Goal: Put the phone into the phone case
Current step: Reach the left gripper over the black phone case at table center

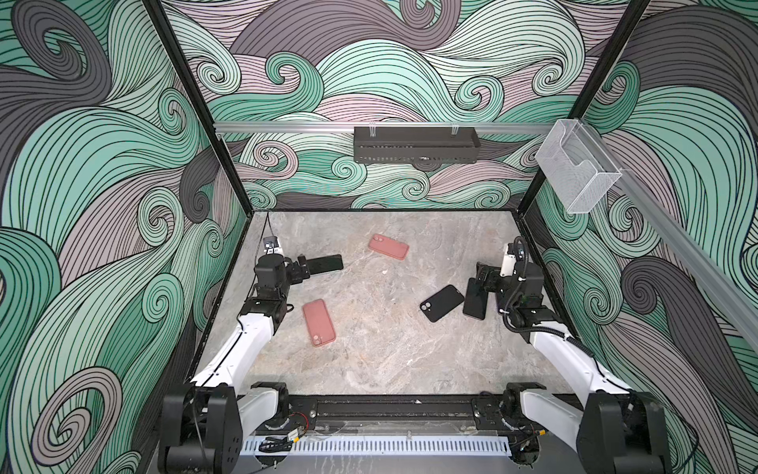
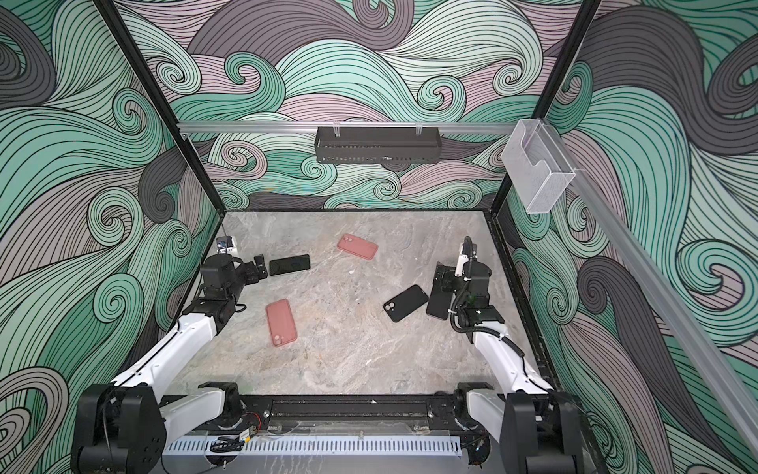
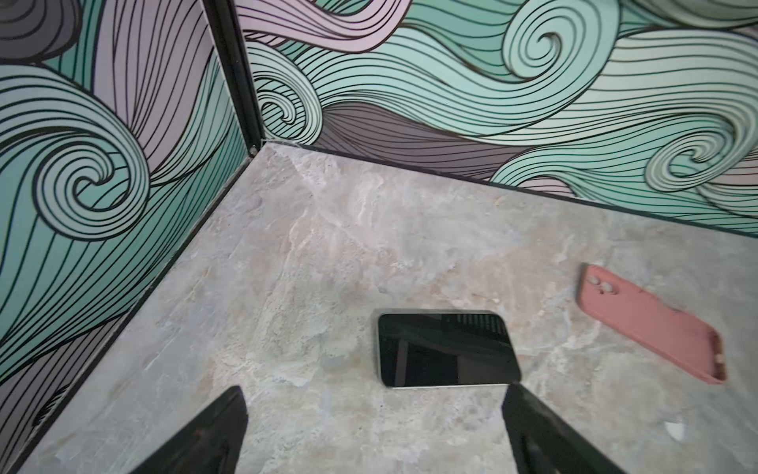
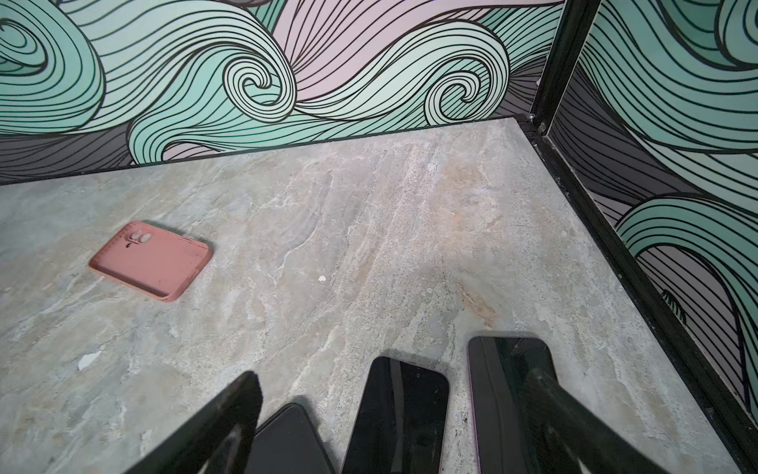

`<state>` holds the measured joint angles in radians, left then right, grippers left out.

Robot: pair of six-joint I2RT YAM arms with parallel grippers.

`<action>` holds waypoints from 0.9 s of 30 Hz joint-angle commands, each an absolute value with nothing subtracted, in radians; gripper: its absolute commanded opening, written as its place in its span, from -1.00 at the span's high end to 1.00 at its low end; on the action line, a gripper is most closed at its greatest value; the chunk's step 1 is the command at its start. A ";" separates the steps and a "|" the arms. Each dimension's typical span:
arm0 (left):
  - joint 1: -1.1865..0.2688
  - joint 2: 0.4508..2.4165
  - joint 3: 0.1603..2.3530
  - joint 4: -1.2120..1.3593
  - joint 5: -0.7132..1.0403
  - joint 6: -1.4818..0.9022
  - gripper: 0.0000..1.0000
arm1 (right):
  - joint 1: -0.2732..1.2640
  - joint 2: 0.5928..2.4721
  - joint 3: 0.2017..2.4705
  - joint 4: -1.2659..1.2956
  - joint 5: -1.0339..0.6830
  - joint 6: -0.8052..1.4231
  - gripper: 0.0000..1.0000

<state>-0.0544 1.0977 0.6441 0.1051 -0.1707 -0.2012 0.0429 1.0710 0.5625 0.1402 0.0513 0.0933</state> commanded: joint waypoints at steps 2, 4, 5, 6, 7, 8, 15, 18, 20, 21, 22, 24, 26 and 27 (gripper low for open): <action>-0.110 1.080 0.717 -0.087 -0.099 -0.286 -0.97 | 0.057 1.051 0.617 -0.042 0.038 0.116 -0.95; -0.159 1.082 0.726 -0.133 -0.118 -0.286 -0.97 | 0.057 1.042 0.621 -0.056 0.009 0.127 -0.95; -0.185 1.082 0.728 -0.151 -0.118 -0.279 -0.97 | 0.057 1.035 0.621 -0.052 -0.019 0.129 -0.95; -0.212 1.083 0.729 -0.165 -0.109 -0.275 -0.97 | 0.057 1.029 0.621 -0.050 -0.049 0.131 -0.95; -0.231 1.084 0.730 -0.172 -0.092 -0.271 -0.97 | 0.058 1.024 0.622 -0.050 -0.068 0.135 -0.95; -0.248 1.086 0.734 -0.180 -0.059 -0.269 -0.97 | 0.060 1.018 0.623 -0.054 -0.082 0.139 -0.95; -0.351 1.131 0.798 -0.258 0.168 -0.246 -0.79 | 0.062 1.000 0.643 -0.089 -0.106 0.128 -0.96; -0.403 1.161 0.831 -0.290 0.179 -0.228 -0.78 | 0.063 1.000 0.648 -0.107 -0.124 0.123 -0.95; -0.438 1.184 0.844 -0.290 0.176 -0.218 -0.77 | 0.063 0.997 0.648 -0.113 -0.132 0.121 -0.95; -0.453 1.196 0.851 -0.290 0.176 -0.214 -0.76 | 0.064 0.994 0.648 -0.115 -0.132 0.121 -0.95; -0.468 1.212 0.859 -0.289 0.177 -0.210 -0.74 | 0.065 0.990 0.647 -0.116 -0.132 0.122 -0.95; -0.492 1.248 0.877 -0.288 0.188 -0.205 -0.67 | 0.065 0.983 0.644 -0.116 -0.132 0.123 -0.96; -0.515 1.298 0.905 -0.283 0.192 -0.210 -0.59 | 0.065 0.979 0.638 -0.105 -0.134 0.124 -0.97; -0.524 1.322 0.918 -0.286 0.193 -0.215 -0.56 | 0.064 0.979 0.638 -0.107 -0.137 0.125 -0.97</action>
